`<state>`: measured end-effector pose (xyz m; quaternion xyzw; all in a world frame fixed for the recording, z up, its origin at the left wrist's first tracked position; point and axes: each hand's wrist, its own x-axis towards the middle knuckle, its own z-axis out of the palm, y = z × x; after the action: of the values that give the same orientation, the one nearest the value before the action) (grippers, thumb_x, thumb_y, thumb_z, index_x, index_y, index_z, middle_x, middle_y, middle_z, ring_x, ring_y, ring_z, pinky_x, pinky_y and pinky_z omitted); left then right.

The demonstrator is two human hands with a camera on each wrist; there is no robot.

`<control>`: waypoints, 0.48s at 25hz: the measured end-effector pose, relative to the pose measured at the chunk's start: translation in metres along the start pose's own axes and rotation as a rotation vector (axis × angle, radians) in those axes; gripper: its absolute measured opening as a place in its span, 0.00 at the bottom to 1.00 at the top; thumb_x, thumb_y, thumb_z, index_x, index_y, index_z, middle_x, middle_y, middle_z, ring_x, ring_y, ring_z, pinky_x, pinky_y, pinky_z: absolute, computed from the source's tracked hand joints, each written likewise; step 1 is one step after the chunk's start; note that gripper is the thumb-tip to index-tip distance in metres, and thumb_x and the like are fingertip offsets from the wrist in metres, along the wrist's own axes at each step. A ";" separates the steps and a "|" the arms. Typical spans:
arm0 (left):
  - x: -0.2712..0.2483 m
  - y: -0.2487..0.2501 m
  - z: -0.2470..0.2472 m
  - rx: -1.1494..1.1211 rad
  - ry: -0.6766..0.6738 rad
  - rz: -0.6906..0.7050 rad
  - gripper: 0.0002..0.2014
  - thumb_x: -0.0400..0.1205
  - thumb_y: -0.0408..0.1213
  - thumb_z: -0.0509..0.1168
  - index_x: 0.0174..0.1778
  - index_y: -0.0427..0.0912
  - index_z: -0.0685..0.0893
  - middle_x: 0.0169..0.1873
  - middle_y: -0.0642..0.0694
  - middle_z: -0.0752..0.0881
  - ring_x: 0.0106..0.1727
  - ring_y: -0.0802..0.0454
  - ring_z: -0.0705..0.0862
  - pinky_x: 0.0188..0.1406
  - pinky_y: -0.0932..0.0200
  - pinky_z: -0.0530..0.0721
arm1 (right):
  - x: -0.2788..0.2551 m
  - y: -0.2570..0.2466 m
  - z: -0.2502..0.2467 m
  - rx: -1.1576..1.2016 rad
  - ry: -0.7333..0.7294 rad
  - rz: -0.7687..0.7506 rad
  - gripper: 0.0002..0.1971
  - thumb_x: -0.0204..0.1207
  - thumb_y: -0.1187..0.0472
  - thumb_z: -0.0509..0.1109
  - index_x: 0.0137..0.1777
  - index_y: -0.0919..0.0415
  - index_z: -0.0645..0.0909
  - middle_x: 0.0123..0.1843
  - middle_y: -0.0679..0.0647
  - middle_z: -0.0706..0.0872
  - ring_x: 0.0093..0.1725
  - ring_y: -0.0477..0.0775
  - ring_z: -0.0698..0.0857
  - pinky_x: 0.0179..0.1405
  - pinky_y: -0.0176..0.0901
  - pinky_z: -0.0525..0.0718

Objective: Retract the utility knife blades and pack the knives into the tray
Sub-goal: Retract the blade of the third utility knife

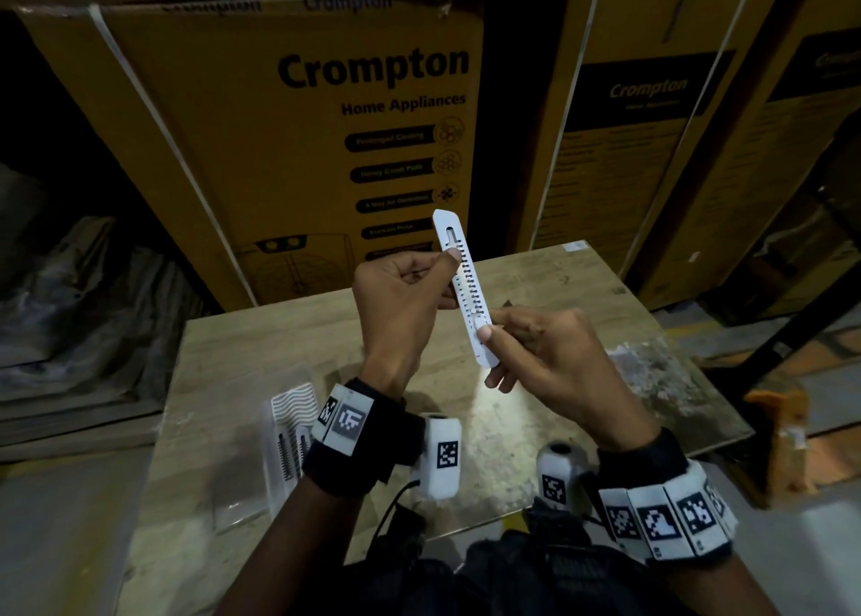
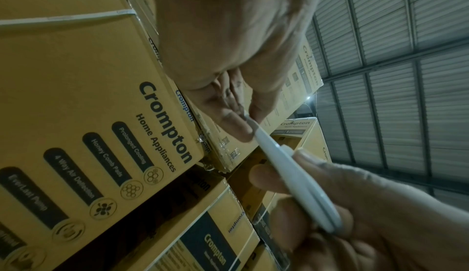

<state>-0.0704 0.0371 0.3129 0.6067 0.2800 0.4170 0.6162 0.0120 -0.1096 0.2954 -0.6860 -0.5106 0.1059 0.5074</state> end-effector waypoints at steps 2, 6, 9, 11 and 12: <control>0.003 0.000 0.001 0.014 0.009 -0.011 0.07 0.80 0.34 0.77 0.45 0.32 0.94 0.35 0.41 0.95 0.34 0.42 0.94 0.33 0.51 0.93 | 0.002 0.001 -0.005 -0.047 0.000 -0.063 0.10 0.85 0.64 0.70 0.59 0.68 0.90 0.35 0.56 0.93 0.27 0.45 0.91 0.24 0.47 0.90; 0.003 -0.001 0.004 0.049 -0.008 -0.012 0.07 0.80 0.34 0.77 0.44 0.32 0.94 0.35 0.41 0.95 0.32 0.44 0.94 0.31 0.52 0.92 | 0.008 0.006 -0.010 -0.164 -0.010 -0.218 0.12 0.85 0.61 0.69 0.48 0.67 0.91 0.31 0.48 0.91 0.24 0.38 0.88 0.21 0.38 0.84; 0.000 -0.006 0.005 0.039 0.012 -0.013 0.07 0.80 0.33 0.77 0.45 0.31 0.94 0.33 0.40 0.94 0.28 0.50 0.91 0.27 0.57 0.88 | 0.011 0.009 -0.008 -0.223 0.020 -0.301 0.16 0.85 0.57 0.67 0.42 0.67 0.90 0.28 0.51 0.91 0.22 0.37 0.84 0.22 0.33 0.81; 0.000 -0.007 0.004 0.027 0.032 -0.011 0.07 0.80 0.33 0.76 0.45 0.30 0.94 0.32 0.40 0.93 0.26 0.53 0.89 0.24 0.59 0.86 | 0.011 0.011 -0.006 -0.221 0.033 -0.330 0.15 0.85 0.58 0.68 0.43 0.67 0.90 0.29 0.52 0.91 0.23 0.30 0.80 0.24 0.27 0.79; 0.001 -0.006 0.002 0.026 0.030 -0.006 0.07 0.80 0.32 0.76 0.45 0.30 0.93 0.32 0.41 0.93 0.26 0.53 0.89 0.23 0.60 0.86 | 0.011 0.011 -0.005 -0.209 0.028 -0.338 0.14 0.85 0.58 0.69 0.45 0.67 0.91 0.30 0.52 0.92 0.24 0.29 0.80 0.24 0.27 0.80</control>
<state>-0.0671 0.0372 0.3071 0.6073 0.2966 0.4205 0.6053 0.0270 -0.1031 0.2932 -0.6407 -0.6197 -0.0436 0.4511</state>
